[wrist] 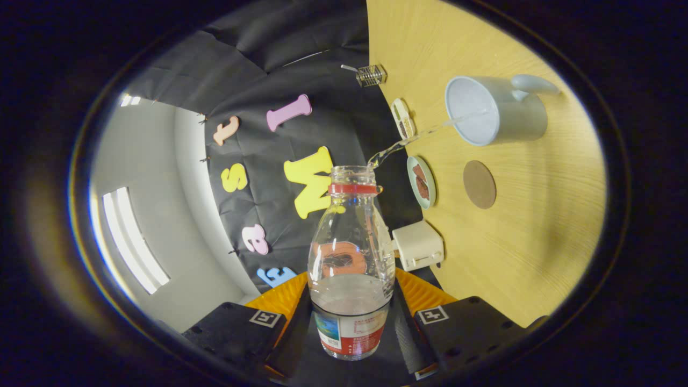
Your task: Take the bottle from table, then pour the juice into the cup, finally place the bottle on the coaster
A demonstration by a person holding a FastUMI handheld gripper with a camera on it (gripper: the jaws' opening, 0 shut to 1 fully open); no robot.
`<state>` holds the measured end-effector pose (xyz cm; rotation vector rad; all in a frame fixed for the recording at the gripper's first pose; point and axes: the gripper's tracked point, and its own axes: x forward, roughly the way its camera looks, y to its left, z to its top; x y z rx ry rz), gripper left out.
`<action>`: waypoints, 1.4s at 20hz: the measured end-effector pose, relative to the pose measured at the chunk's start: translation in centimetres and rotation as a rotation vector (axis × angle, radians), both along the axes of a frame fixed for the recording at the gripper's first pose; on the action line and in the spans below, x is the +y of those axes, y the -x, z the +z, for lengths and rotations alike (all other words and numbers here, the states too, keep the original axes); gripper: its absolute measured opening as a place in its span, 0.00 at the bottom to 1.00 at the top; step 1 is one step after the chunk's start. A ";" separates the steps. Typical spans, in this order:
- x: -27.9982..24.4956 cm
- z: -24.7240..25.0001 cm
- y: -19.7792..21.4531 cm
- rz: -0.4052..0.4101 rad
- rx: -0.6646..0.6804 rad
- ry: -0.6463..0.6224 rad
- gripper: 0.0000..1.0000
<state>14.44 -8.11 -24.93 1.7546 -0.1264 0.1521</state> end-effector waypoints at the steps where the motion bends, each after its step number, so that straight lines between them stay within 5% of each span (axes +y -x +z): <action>1: -0.1 0.1 -0.1 0.005 -0.002 -0.013 0.77; 28: -2.7 4.9 0.5 0.019 -0.070 -0.304 0.77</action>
